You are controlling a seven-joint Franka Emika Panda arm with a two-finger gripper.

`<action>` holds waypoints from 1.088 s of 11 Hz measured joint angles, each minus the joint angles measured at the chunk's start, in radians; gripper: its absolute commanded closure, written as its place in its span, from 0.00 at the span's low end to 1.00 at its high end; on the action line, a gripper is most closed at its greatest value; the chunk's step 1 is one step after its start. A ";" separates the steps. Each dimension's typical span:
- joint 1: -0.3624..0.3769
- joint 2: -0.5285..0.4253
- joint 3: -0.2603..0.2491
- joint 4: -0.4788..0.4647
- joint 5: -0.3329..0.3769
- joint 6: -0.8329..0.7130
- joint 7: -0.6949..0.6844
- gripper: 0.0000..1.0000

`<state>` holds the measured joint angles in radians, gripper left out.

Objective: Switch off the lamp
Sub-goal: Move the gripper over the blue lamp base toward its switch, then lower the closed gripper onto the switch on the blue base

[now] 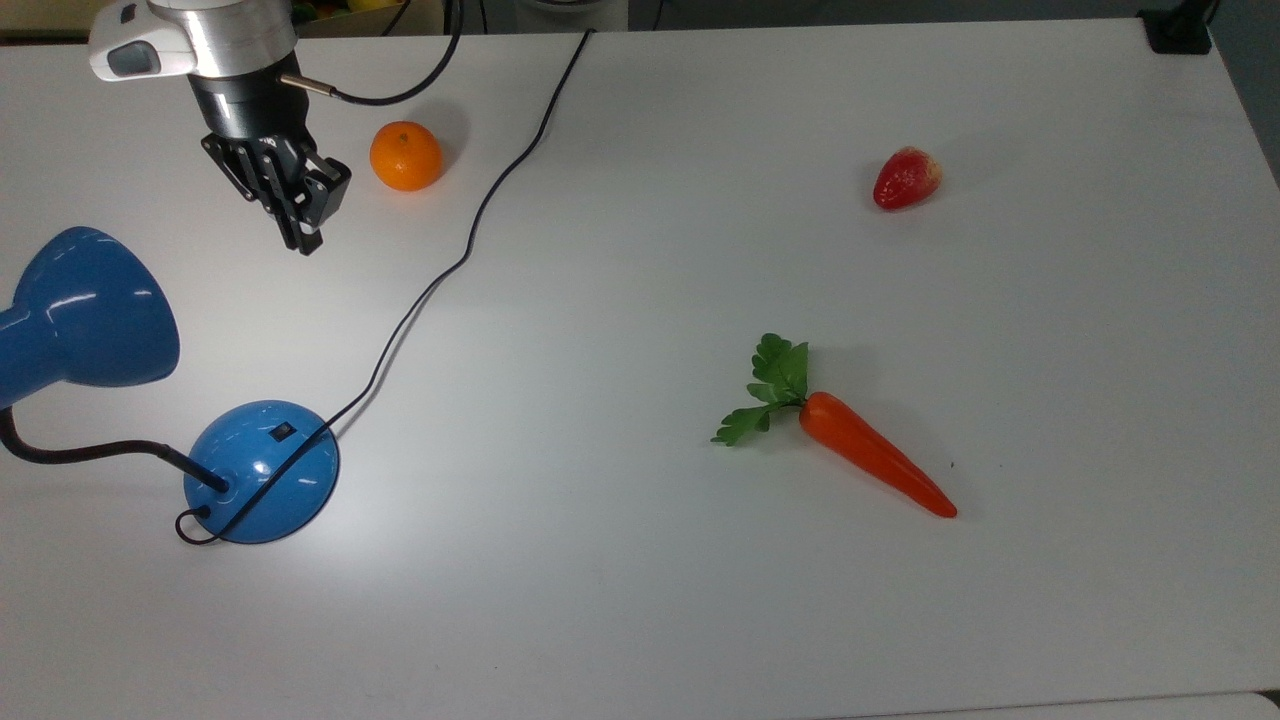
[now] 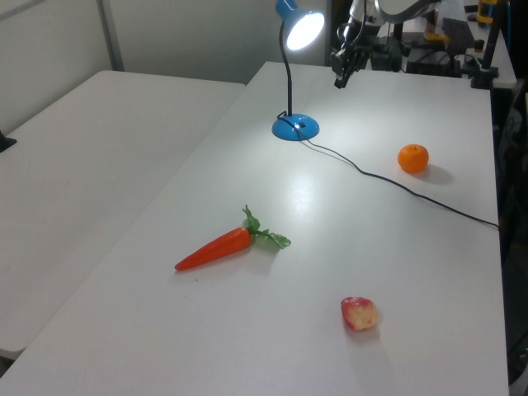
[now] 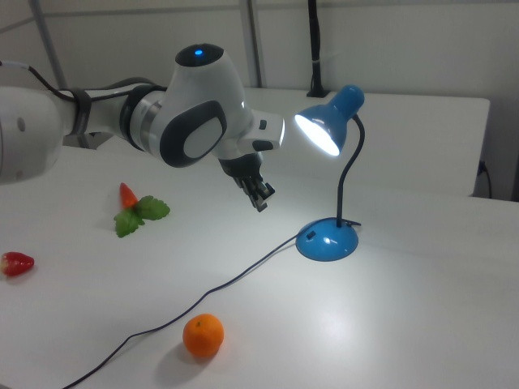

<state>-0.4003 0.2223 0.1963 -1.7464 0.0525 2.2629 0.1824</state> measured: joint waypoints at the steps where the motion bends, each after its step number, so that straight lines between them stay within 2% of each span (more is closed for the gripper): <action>1: 0.011 0.010 -0.007 0.000 -0.001 0.004 0.001 0.86; 7: 0.052 0.078 -0.060 0.000 -0.002 0.160 0.008 0.87; 12: 0.070 0.166 -0.065 0.000 -0.003 0.325 0.039 0.94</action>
<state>-0.3306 0.3879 0.1312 -1.7462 0.0496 2.5874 0.2210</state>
